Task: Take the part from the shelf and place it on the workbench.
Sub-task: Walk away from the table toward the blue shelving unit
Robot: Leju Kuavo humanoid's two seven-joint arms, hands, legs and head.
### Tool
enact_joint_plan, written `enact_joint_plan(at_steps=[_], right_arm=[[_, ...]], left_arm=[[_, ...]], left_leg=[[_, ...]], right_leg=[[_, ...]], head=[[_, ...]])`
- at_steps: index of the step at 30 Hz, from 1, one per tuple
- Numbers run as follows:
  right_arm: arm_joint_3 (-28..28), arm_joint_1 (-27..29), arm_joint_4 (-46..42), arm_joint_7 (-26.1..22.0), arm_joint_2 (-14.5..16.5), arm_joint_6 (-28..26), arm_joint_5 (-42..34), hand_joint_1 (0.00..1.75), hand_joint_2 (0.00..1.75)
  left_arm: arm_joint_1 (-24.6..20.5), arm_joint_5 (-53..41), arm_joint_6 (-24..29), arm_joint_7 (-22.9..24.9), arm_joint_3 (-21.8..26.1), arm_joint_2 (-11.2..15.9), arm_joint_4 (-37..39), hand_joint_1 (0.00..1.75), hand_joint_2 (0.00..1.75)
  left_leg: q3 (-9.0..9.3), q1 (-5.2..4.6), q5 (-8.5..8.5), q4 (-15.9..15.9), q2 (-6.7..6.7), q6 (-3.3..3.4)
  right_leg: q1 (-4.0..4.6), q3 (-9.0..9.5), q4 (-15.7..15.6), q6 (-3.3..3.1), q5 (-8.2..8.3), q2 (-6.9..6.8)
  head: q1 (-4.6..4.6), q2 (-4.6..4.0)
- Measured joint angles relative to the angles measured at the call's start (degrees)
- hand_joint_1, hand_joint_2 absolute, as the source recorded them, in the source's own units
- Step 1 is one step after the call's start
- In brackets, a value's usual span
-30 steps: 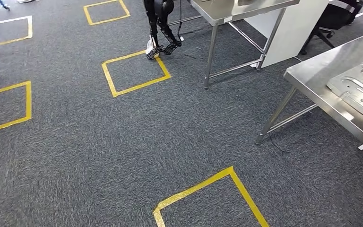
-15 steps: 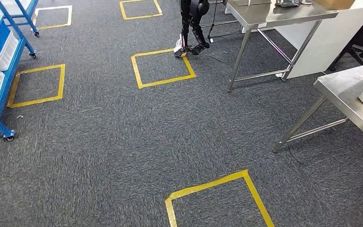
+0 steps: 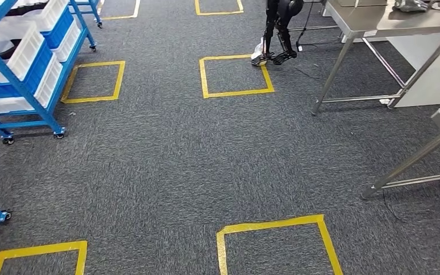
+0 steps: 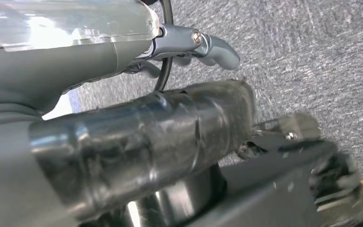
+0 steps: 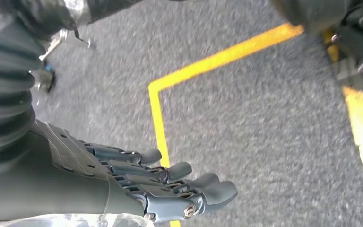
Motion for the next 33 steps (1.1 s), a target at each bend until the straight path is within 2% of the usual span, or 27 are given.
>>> enact_joint_plan(at_steps=[1, 2, 3, 4, 6, 7, 8, 9, 11, 12, 13, 15, 16, 17, 18, 19, 20, 22, 23, 24, 26, 27, 29, 30, 31, 32, 33], right_arm=[[0.0, 0.1, 0.0, -0.1, 0.0, -0.7, 0.3, 0.00, 1.75], [0.0, 0.1, 0.0, -0.1, 0.0, -1.3, 0.5, 0.00, 1.75], [0.0, 0.2, 0.1, 0.0, 0.0, -1.9, 0.7, 0.00, 1.75], [0.0, 0.2, 0.1, 0.0, 0.0, -2.5, 0.7, 0.00, 1.75], [0.0, 0.2, 0.1, 0.0, 0.0, -3.8, 0.8, 0.00, 0.87], [0.0, 0.2, 0.1, 0.0, 0.0, -4.5, 0.8, 0.00, 0.44], [0.0, 0.2, 0.1, -0.1, 0.1, -5.2, 0.7, 0.00, 0.00], [0.0, 0.1, 0.1, -0.1, 0.1, -5.8, 0.7, 0.00, 0.00], [0.0, -0.1, 0.1, -0.2, 0.3, -6.7, 0.3, 0.00, 0.00], [0.0, -0.2, 0.1, -0.2, 0.3, -7.0, 0.1, 0.00, 0.00], [0.0, -0.2, 0.1, -0.2, 0.4, -7.0, -0.1, 0.00, 0.00], [0.0, 0.0, 0.1, -0.2, 0.4, -7.1, -0.4, 0.00, 0.00], [0.0, 0.2, 0.1, -0.2, 0.4, -6.8, -0.7, 0.00, 0.00], [-0.1, 0.4, 0.2, -0.1, 0.5, -6.4, -1.2, 0.00, 0.00], [-0.3, 0.6, 0.3, -0.1, 0.4, -5.9, -2.1, 0.00, 0.00], [-0.7, 0.8, 0.3, -0.3, 0.3, -5.1, -3.3, 0.00, 0.00], [-1.2, 1.0, 0.4, -0.5, 0.2, -4.5, -4.5, 0.00, 0.00], [-2.5, 1.3, 0.6, -0.8, -0.4, -4.0, -7.0, 0.00, 0.00], [-3.3, 1.5, 0.8, -0.7, -0.8, -4.1, -8.1, 0.00, 0.00], [-4.2, 1.5, 0.9, -0.5, -1.2, -4.3, -9.3, 0.00, 0.00], [-6.6, 1.5, 1.0, 0.3, -1.9, -4.4, -11.8, 0.00, 0.00], [-7.8, 1.5, 1.0, 0.7, -2.2, -4.4, -12.9, 0.00, 0.00], [-9.8, 1.7, 1.1, 1.1, -2.8, -4.4, -14.5, 0.00, 0.00], [-10.6, 1.8, 1.1, 1.2, -3.1, -4.4, -14.9, 0.00, 0.00], [-11.3, 1.9, 1.1, 1.2, -3.4, -4.4, -15.1, 0.00, 0.00], [-11.9, 2.0, 1.2, 1.3, -3.6, -4.4, -15.3, 0.00, 0.00], [-12.4, 2.1, 1.3, 1.4, -3.8, -4.5, -15.5, 0.00, 0.00]], left_arm=[[0.0, 0.4, 0.0, -0.3, 0.2, 0.0, 0.0, 0.00, 0.00], [0.1, 0.8, 0.0, -0.5, 0.5, 0.0, 0.0, 0.00, 0.00], [0.1, 1.2, 0.0, -0.7, 0.8, 0.0, 0.0, 0.00, 0.00], [0.2, 1.7, -0.1, -1.0, 1.1, 0.0, 0.0, 0.00, 0.00], [0.2, 2.5, -0.2, -1.4, 1.8, 0.0, 0.0, 0.00, 0.00], [0.2, 2.8, -0.2, -1.6, 2.0, -0.1, 0.0, 0.00, 0.00], [0.2, 2.9, 0.0, -1.8, 2.3, -0.1, 0.0, 0.00, 0.00], [0.2, 3.0, 0.4, -1.9, 2.5, -0.1, 0.0, 0.00, 0.00], [0.5, 3.0, 1.6, -2.3, 2.7, -0.1, 0.0, 0.00, 0.00], [0.5, 2.9, 2.1, -2.6, 2.7, -0.1, 0.0, 0.00, 0.00], [0.5, 2.9, 2.5, -2.8, 2.8, -0.1, 0.0, 0.00, 0.00], [0.3, 2.8, 2.9, -3.1, 2.8, -0.1, 0.0, 0.00, 0.00], [0.3, 2.7, 3.0, -3.2, 2.8, -0.2, 0.0, 0.00, 0.00], [0.3, 2.6, 3.1, -3.3, 2.8, -0.2, 0.0, 0.00, 0.00], [0.4, 2.6, 3.1, -3.3, 2.8, -0.2, 0.0, 0.00, 0.00], [0.4, 2.5, 3.2, -3.3, 2.8, -0.2, 0.0, 0.00, 0.00], [0.4, 2.4, 3.2, -3.3, 2.8, -0.2, 0.0, 0.00, 0.00], [0.4, 2.2, 3.4, -3.2, 2.8, -0.3, 0.0, 0.00, 0.00], [0.4, 2.2, 3.6, -3.1, 2.8, -0.3, 0.0, 0.00, 0.00], [0.5, 2.2, 3.8, -3.0, 2.8, -0.3, 0.0, 0.00, 0.00], [0.7, 2.3, 4.2, -2.7, 2.8, -0.3, 0.0, 0.00, 0.00], [0.9, 2.4, 4.4, -2.6, 2.9, -0.3, 0.0, 0.00, 0.00], [1.0, 2.6, 4.8, -2.5, 2.9, -0.3, 0.0, 0.00, 0.00], [1.0, 2.6, 4.9, -2.5, 3.0, -0.3, 0.0, 0.00, 0.00], [1.0, 2.6, 5.0, -2.5, 3.0, -0.3, 0.0, 0.00, 0.00], [1.0, 2.7, 5.0, -2.4, 3.0, -0.3, 0.0, 0.00, 0.00], [1.0, 2.8, 5.0, -2.4, 3.0, -0.3, 0.0, 0.00, 0.00]], left_leg=[[-1.49, 0.31, -1.36, 3.4, 0.42, -0.32], [-2.26, 0.62, -1.75, 5.4, 0.67, -0.62], [-1.91, 0.92, -0.99, 5.1, 0.91, -0.89], [-0.45, 1.16, 0.58, 2.8, 1.32, -1.10], [4.18, 1.27, 3.72, -5.0, 3.56, -1.23], [5.80, 1.09, 4.58, -7.9, 4.58, -0.99], [6.69, 0.86, 4.72, -9.6, 5.29, -0.61], [6.73, 0.58, 4.54, -10.1, 5.19, -0.12], [6.60, 0.57, 4.61, -10.7, 4.06, 0.94], [6.70, 0.65, 4.88, -11.1, 3.46, 1.46], [6.84, 0.77, 5.19, -11.4, 2.87, 1.94], [6.79, 0.73, 5.59, -11.7, 1.64, 2.55], [6.64, 0.60, 5.67, -11.6, 0.91, 2.68], [6.55, 0.46, 5.69, -11.5, 0.13, 2.73], [6.50, 0.35, 5.68, -11.3, -0.68, 2.75], [6.49, 0.28, 5.65, -11.2, -1.50, 2.73], [6.50, 0.25, 5.60, -11.0, -2.28, 2.68], [6.33, 0.20, 5.46, -10.6, -3.61, 2.44], [6.12, 0.18, 5.45, -10.5, -4.13, 2.22], [5.90, 0.17, 5.47, -10.4, -4.55, 1.96], [5.55, 0.14, 5.59, -10.4, -5.16, 1.33], [5.37, 0.10, 5.36, -10.2, -4.60, 1.07], [3.85, 0.02, 3.25, -7.1, -2.03, 0.58], [2.38, 0.13, 1.45, -3.9, -0.55, 0.40], [0.50, 0.28, -0.41, -0.1, 0.25, 0.20], [-1.17, 0.44, -1.71, 3.3, 0.57, 0.05], [-2.16, 0.57, -2.12, 5.4, 0.77, -0.07]], right_leg=[[0.04, -0.20, 0.1, 0.00, 0.01, -0.81], [0.04, -0.36, 0.2, 0.03, 0.02, -1.58], [0.00, -0.48, 0.3, 0.10, 0.00, -2.31], [-0.06, -0.56, 0.4, 0.21, -0.06, -3.00], [-0.07, -0.60, 0.8, 0.70, -0.34, -4.23], [-0.02, -0.56, 1.0, 1.05, -0.49, -4.77], [0.06, -0.48, 1.2, 1.44, -0.63, -5.28], [0.08, -0.40, 1.2, 1.84, -0.68, -5.81], [-0.04, -0.09, 1.3, 2.67, -0.86, -6.43], [-0.18, -0.25, 1.9, 3.01, -1.44, -5.62], [-0.29, -0.93, 3.6, 3.26, -2.68, -4.16], [-0.41, -4.16, 10.5, 3.43, -6.55, -0.75], [-0.40, -6.14, 14.4, 3.43, -8.16, 0.09], [-0.37, -7.62, 17.2, 3.38, -8.78, 0.42], [-0.33, -8.19, 17.9, 3.26, -8.17, 0.56], [-0.29, -7.66, 16.2, 3.08, -6.45, 0.71], [-0.26, -6.26, 12.7, 2.85, -4.10, 1.03], [-0.19, -3.20, 5.2, 2.44, -0.67, 2.91], [-0.13, -2.41, 3.1, 2.35, 0.04, 3.61], [-0.03, -2.18, 2.3, 2.29, 0.10, 4.06], [-0.04, -2.24, 2.1, 2.06, 0.30, 3.30], [-0.16, -2.14, 1.8, 1.81, 0.46, 2.82], [-0.44, -1.94, 1.2, 1.21, 0.77, 1.64], [-0.37, -1.89, 1.1, 1.02, 0.80, 0.96], [-0.29, -1.90, 1.1, 0.87, 0.76, 0.22], [-0.22, -1.93, 1.1, 0.80, 0.71, -0.55], [-0.18, -1.93, 1.1, 0.77, 0.65, -1.33]], head=[[0.01, 0.00], [-0.01, 0.00], [-0.01, 0.00], [-0.01, 0.00], [-0.02, 0.00], [0.05, 0.00], [0.08, 0.00], [0.14, 0.00], [0.18, 0.00], [0.18, 0.00], [0.19, 0.00], [0.20, 0.00], [0.22, 0.00], [0.21, 0.00], [0.21, 0.00], [0.21, 0.00], [0.21, 0.00], [0.20, 0.00], [0.20, 0.00], [0.20, 0.00], [0.21, 0.00], [0.19, 0.00], [0.13, 0.00], [0.10, 0.00], [0.10, 0.00], [0.10, 0.00], [0.10, 0.00]])
